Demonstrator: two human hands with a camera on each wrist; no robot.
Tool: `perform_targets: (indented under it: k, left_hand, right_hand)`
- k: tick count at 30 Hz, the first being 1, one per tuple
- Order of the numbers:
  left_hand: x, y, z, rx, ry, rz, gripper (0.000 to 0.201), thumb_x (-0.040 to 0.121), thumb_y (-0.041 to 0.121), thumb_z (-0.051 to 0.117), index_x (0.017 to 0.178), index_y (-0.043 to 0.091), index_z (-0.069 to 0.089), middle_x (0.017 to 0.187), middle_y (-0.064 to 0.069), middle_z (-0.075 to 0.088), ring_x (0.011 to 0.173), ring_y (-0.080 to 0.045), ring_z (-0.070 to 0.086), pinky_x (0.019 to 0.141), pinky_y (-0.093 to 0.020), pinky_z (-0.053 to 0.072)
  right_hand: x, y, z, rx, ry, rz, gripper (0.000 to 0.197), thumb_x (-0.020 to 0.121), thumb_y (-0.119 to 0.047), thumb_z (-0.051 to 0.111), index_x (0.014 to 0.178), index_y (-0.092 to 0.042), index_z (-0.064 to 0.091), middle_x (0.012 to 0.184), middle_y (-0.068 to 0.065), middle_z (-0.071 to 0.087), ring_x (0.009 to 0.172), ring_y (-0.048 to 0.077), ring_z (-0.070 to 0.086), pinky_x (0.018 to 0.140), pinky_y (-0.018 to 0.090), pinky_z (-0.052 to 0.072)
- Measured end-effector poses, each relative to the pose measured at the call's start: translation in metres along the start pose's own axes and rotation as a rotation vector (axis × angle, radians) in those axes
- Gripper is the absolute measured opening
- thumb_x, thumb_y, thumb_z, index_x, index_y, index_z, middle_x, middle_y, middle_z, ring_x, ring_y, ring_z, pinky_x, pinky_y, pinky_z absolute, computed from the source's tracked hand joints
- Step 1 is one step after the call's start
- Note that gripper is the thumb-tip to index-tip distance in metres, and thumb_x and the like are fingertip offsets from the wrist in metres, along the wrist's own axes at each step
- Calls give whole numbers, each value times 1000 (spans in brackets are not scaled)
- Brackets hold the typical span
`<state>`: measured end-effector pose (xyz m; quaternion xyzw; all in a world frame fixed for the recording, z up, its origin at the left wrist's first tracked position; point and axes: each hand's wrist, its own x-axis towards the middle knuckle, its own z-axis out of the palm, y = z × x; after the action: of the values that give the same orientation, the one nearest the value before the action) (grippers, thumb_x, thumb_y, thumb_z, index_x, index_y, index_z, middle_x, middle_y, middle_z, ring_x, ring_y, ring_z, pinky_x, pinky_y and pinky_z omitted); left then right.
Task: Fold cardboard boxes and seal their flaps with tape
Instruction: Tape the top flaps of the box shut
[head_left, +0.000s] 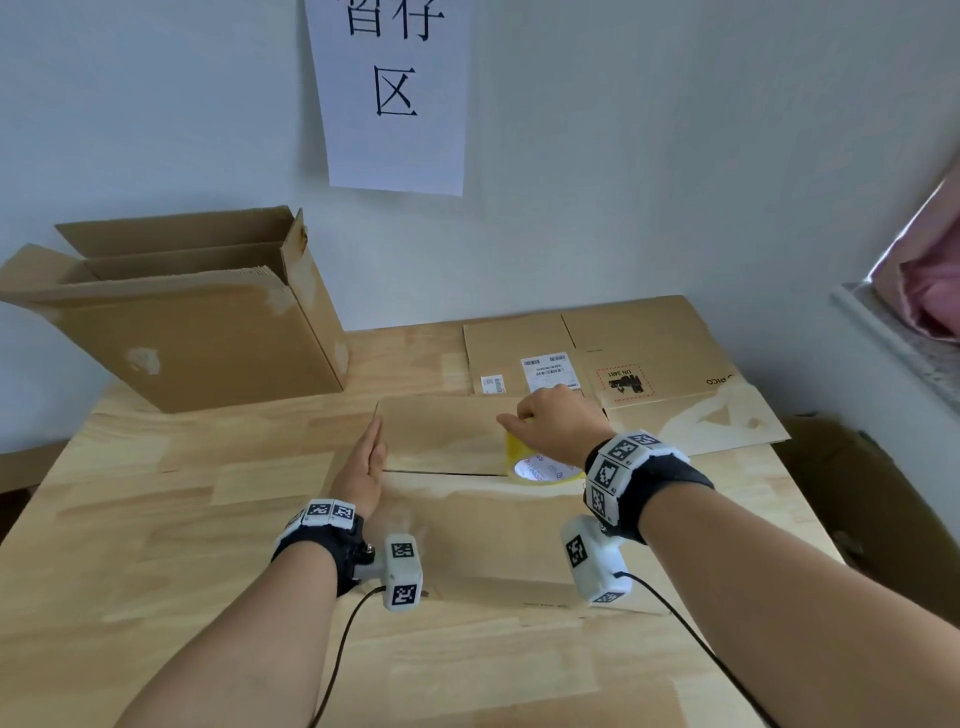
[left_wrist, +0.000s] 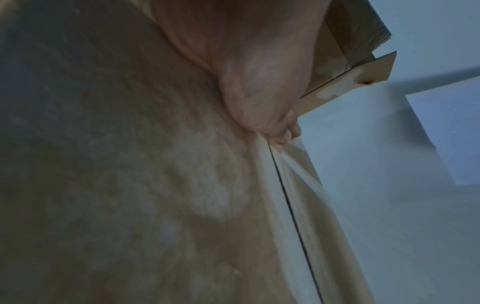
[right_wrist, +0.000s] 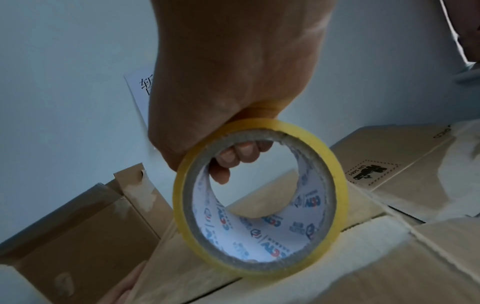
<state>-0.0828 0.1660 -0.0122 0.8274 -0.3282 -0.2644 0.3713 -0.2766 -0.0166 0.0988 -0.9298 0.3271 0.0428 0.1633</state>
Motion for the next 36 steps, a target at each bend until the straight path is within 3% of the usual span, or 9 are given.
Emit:
perform_targets:
  k: [3,8,14,22,31,33,36]
  left_hand:
    - [-1,-1,0,0,14,-1,49,104,29,24,151,31,11,157,6,19,141,-16,27,108,-22,19]
    - [-5,2,-1,4,8,-29,49,104,30,23,151,32,13,157,7,18,142,-15,25,109,-22,18]
    - [-4,6,-3,24,-7,-51,49,104,32,22,151,34,11,157,8,19,141,-17,28,104,-21,21]
    - [-6,8,-2,76,2,-67,48,103,35,20,151,37,11,156,7,22,140,-18,30,109,-31,25]
    - [-14,18,0,91,15,-113,48,104,34,20,150,38,12,152,2,33,137,-22,37,105,-31,30]
    - [-13,17,-1,93,24,-115,48,104,34,20,150,39,12,152,2,34,136,-23,37,104,-31,30]
    - [-10,14,0,99,19,-118,47,103,35,20,150,40,12,152,3,33,137,-23,37,105,-33,30]
  right_hand:
    - [-1,0,2,18,-11,8,46,94,-49,40,64,-17,51,58,-3,48,60,17,50,50,22,33]
    - [-4,9,2,172,-10,77,51,91,-49,47,53,-17,34,52,-3,36,50,15,37,47,23,27]
    - [-9,10,2,155,24,81,52,90,-52,46,53,-17,41,52,-4,43,51,13,42,48,23,29]
    - [-29,51,-10,120,138,181,49,89,-52,50,56,-16,46,57,-1,46,53,15,44,47,21,29]
    - [-31,61,3,108,143,214,53,85,-60,49,60,-15,55,61,-1,53,59,16,51,48,21,31]
    - [-32,66,2,120,130,218,52,85,-58,50,56,-16,52,58,-2,51,58,16,51,49,22,31]
    - [-35,81,-10,174,106,255,56,85,-55,52,48,-17,36,50,-3,39,51,16,39,48,24,25]
